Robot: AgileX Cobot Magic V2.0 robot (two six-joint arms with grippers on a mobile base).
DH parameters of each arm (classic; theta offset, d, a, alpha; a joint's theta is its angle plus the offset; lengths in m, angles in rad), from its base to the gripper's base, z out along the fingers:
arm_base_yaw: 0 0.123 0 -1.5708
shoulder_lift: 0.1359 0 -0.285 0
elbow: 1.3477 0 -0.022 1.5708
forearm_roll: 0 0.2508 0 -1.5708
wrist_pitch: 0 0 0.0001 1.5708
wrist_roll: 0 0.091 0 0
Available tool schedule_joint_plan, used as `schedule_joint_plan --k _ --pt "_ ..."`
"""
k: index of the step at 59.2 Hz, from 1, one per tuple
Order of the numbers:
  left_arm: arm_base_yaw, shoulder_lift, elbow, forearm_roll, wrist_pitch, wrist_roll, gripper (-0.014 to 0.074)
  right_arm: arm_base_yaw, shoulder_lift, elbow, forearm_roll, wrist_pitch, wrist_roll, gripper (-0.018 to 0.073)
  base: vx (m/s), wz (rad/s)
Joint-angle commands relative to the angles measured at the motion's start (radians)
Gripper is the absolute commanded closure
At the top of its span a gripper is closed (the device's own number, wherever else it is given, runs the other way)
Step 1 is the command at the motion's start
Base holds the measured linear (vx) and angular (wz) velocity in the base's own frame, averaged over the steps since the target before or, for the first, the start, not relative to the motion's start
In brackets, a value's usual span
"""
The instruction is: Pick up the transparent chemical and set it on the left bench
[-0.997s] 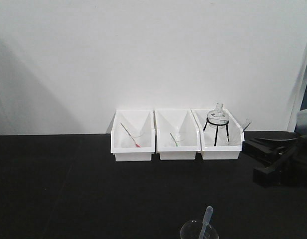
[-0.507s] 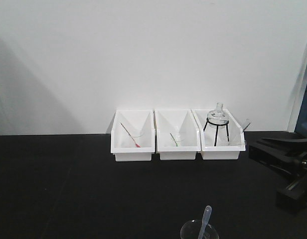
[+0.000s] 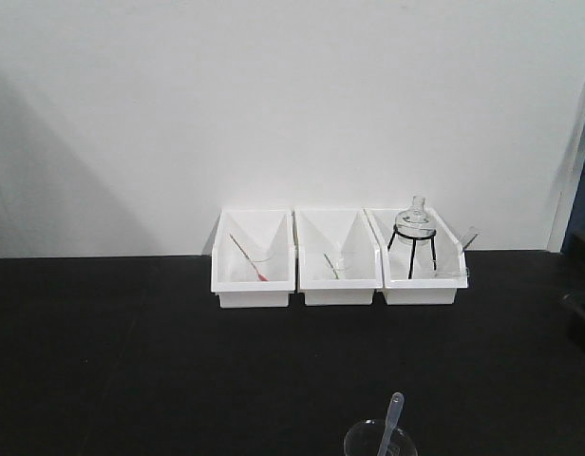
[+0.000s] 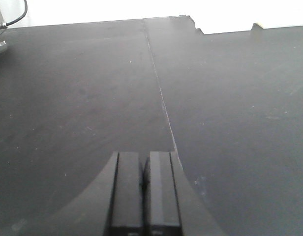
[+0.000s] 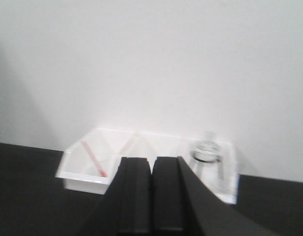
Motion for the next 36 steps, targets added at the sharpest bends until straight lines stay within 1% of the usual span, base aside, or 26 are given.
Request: schedule_joint_plan --k 1,2,3,4,6,9,13,15,18,20,21,23,27,30,36 --pt "-0.002 -0.019 0.016 -0.001 -0.078 -0.008 0.06 0.042 -0.065 0.009 0.459 0.263 -0.489 0.0567 0.0 0.0" --pt "-0.002 -0.019 0.016 -0.001 -0.078 -0.008 0.06 0.046 -0.073 0.012 0.531 0.318 -0.556 0.0567 0.0 0.0" --pt "-0.002 -0.019 0.016 -0.001 -0.078 -0.008 0.06 0.049 -0.077 0.016 0.553 0.334 -0.619 0.0567 0.0 0.0" --pt "-0.002 -0.019 0.016 -0.001 -0.078 -0.008 0.06 0.049 -0.091 0.02 0.633 0.389 -0.709 0.0567 0.0 0.0" --pt "-0.002 -0.019 0.016 -0.001 -0.078 -0.008 0.06 0.049 -0.103 0.027 0.71 0.432 -0.843 0.0567 0.0 0.0" --pt "-0.002 -0.019 0.016 -0.001 -0.078 -0.008 0.06 0.049 -0.123 0.042 0.829 0.473 -0.991 0.0567 0.0 0.0" --pt "-0.002 -0.019 0.016 -0.001 -0.078 -0.008 0.06 0.049 -0.148 0.071 0.949 0.484 -1.121 0.0567 0.0 0.0" --pt "-0.002 -0.019 0.016 -0.001 -0.078 -0.008 0.06 0.046 -0.162 0.089 1.002 0.473 -1.157 0.0567 0.0 0.0" --pt "-0.002 -0.019 0.016 -0.001 -0.078 -0.008 0.06 0.036 -0.203 0.14 1.064 0.442 -1.191 0.0567 0.0 0.0" --pt "-0.002 -0.019 0.016 -0.001 -0.078 -0.008 0.06 0.032 -0.229 0.162 1.086 0.424 -1.19 0.0567 0.0 0.0" --pt "-0.002 -0.019 0.016 -0.001 -0.078 -0.008 0.06 0.026 -0.249 0.197 1.106 0.395 -1.185 0.0567 0.0 0.0" --pt "-0.002 -0.019 0.016 -0.001 -0.078 -0.008 0.06 0.023 -0.287 0.236 1.116 0.358 -1.175 0.0567 0.0 0.0" --pt "-0.002 -0.019 0.016 -0.001 -0.078 -0.008 0.06 0.022 -0.365 0.334 1.106 0.265 -1.142 0.0567 0.0 0.0" --pt "-0.002 -0.019 0.016 -0.001 -0.078 -0.008 0.06 0.022 -0.431 0.411 1.08 0.199 -1.104 0.0567 0.0 0.0" --pt "-0.002 -0.019 0.016 -0.001 -0.078 -0.008 0.06 0.023 -0.572 0.557 1.027 0.134 -1.019 0.0567 0.0 0.0"
